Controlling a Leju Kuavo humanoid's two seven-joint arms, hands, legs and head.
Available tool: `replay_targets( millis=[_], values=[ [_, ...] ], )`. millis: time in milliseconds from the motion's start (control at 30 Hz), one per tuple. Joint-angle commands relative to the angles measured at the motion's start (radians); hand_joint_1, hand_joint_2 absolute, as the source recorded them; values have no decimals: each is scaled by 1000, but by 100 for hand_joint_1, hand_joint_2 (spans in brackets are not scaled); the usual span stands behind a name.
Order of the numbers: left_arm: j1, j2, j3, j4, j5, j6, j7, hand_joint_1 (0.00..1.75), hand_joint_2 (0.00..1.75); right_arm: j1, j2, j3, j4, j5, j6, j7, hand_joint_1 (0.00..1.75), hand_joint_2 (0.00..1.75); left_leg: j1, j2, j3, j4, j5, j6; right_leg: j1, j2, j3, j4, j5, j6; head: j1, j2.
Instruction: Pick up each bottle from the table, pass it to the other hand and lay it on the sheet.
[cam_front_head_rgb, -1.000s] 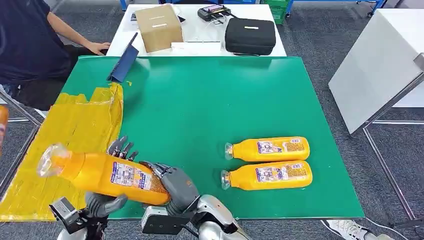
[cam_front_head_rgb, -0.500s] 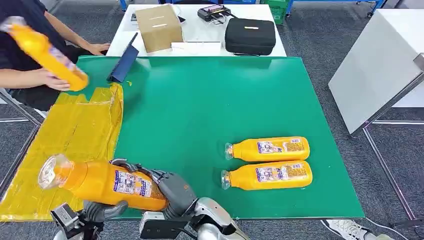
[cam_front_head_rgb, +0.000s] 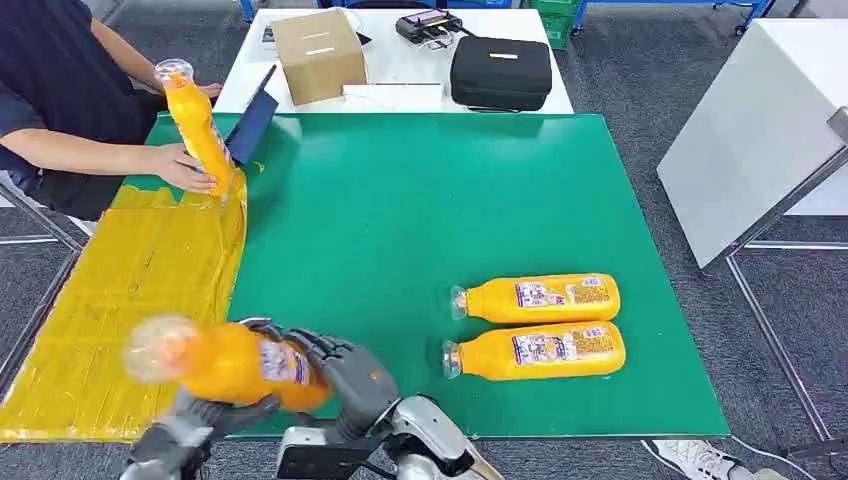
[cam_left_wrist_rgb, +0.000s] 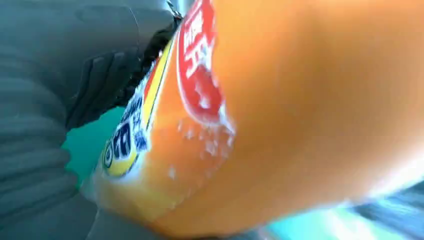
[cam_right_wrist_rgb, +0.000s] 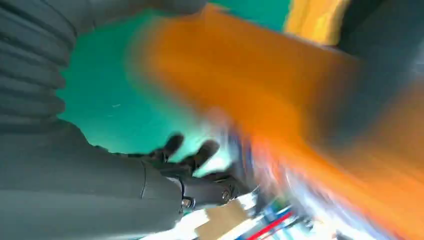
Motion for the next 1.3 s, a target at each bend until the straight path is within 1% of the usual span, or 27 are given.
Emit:
replay_targets(
  millis=[33,67,133,167,200,233,267,300,367,400,433,500,533,633,733,833,867,900,933,1000,1033,1100,1133,1200,1233,1267,1300],
  values=[
    [-30,-30,148,75,-676,541,227,175,175,163,-261,-248,-379,-21,21,10,0,175,0,-4,2,-1,0,0,0,-2,4,-2,-1,0,0,0],
    [-37,-18,139,114,-677,565,237,175,175,177,-296,-283,-418,-56,45,-6,0,175,1,-4,2,0,-1,0,1,-2,5,-2,-1,0,0,0],
    [-71,19,151,236,-864,632,338,175,175,226,-372,-382,-498,-109,72,-29,0,175,0,-8,4,-2,0,0,-1,-5,7,-4,-2,0,0,0],
    [-77,28,155,258,-873,632,354,175,175,242,-389,-413,-520,-119,87,-41,0,175,-1,-7,3,-2,1,0,-1,-5,5,-3,-1,0,0,0],
    [-93,42,155,307,-890,632,373,175,175,267,-411,-446,-550,-124,90,-49,0,175,-1,-10,5,-3,1,1,-2,-7,8,-4,-1,0,0,0],
    [-105,88,142,361,-920,632,428,175,175,291,-440,-474,-581,-120,93,-59,0,175,-3,-8,3,-2,0,1,-3,-6,5,-3,-1,0,0,0],
    [-115,94,133,375,-920,632,437,175,175,301,-452,-486,-593,-122,93,-62,0,175,-2,-9,5,-1,0,0,-2,-6,8,-3,-2,0,0,0],
    [-141,116,114,476,-920,632,456,175,175,322,-486,-520,-624,-116,93,-66,0,175,-3,-8,3,-1,0,0,-3,-6,5,-2,-1,0,0,0],
    [-177,120,121,558,-920,624,447,175,175,312,-505,-564,-626,-120,111,-50,0,175,-4,-8,3,-2,0,0,-4,-6,5,-2,-2,0,0,0],
    [-198,140,94,604,-920,632,460,175,175,299,-516,-594,-615,-145,132,-47,0,175,-4,-6,3,-1,0,0,-4,-5,4,-2,-1,0,0,0],
    [-208,163,68,633,-920,602,477,175,175,297,-521,-607,-610,-154,141,-40,0,175,-4,-7,4,-2,0,0,-3,-4,5,-2,-1,0,0,0],
    [-211,165,51,647,-920,609,492,175,175,298,-529,-622,-606,-166,148,-43,0,175,-5,-4,1,-1,0,1,-3,-3,2,-1,0,0,0,0],
    [-211,165,51,647,-920,609,492,175,175,298,-529,-622,-606,-166,148,-43,0,175,-4,-6,3,-1,0,0,-3,-3,4,-1,-1,0,0,0],
    [-211,165,51,647,-920,609,492,175,175,298,-529,-622,-606,-166,148,-43,0,175,-4,-3,4,-1,-1,0,-2,-1,5,-2,-1,0,0,0],
    [-224,188,-16,697,-920,536,524,175,175,322,-542,-656,-612,-176,151,-47,0,175,-3,-3,6,-1,-1,0,-2,-1,6,-2,-1,0,-1,0],
    [-242,195,-46,771,-920,480,511,175,175,357,-563,-709,-641,-196,172,-68,0,175,-3,-4,6,-1,-1,0,-3,-2,7,-2,-1,0,0,0],
    [-253,245,-145,798,-920,433,541,31,0,361,-572,-726,-645,-202,197,-77,0,175,-5,-4,6,-2,-1,0,-4,-2,7,-1,-1,0,0,0],
    [-254,239,-125,823,-902,419,532,0,0,358,-577,-735,-641,-205,215,-79,0,175,-4,-5,7,-1,-1,0,-3,-2,9,-2,-1,-1,-1,0],
    [-261,234,-100,845,-877,394,493,0,0,362,-589,-747,-641,-200,235,-76,0,175,-4,-3,8,-1,-1,0,-3,-1,8,-1,-1,0,0,0],
    [-260,235,-99,846,-877,393,490,0,0,364,-591,-750,-641,-200,234,-76,0,175,-4,-2,9,-2,-2,2,-3,0,10,-1,-1,0,0,0],
    [-260,247,-98,849,-862,330,449,0,0,371,-601,-758,-640,-176,247,-70,0,175,-4,-1,11,-2,-3,1,-3,3,12,-2,0,-1,-1,0],
    [-254,267,-85,845,-794,286,376,0,0,361,-621,-749,-619,-139,268,-57,0,175,-4,-2,15,-2,-5,1,-3,1,17,-1,-1,0,-1,0],
    [-249,274,-83,838,-778,282,359,0,0,358,-636,-742,-608,-134,286,-50,0,175,-4,1,17,-2,-5,1,-2,4,17,-2,-1,0,0,0],
    [-245,293,-81,817,-730,260,310,0,0,353,-697,-710,-577,-103,343,-12,0,175,-5,-1,21,-3,-6,2,-4,1,23,-1,-3,2,-1,0],
    [-244,297,-78,804,-704,247,290,0,0,349,-723,-693,-562,-78,356,12,0,175,-4,2,22,-3,-6,1,-3,6,22,-2,-2,1,-1,0],
    [-241,302,-74,782,-656,225,253,0,0,339,-742,-669,-537,-62,370,24,0,175,-4,2,24,-3,-8,0,-3,5,25,-2,-3,0,-1,0],
    [-241,305,-71,762,-615,210,226,0,0,331,-758,-646,-518,-55,379,37,0,175,-4,4,24,-3,-8,0,-3,7,25,-2,-2,0,-1,0]
  ],
)
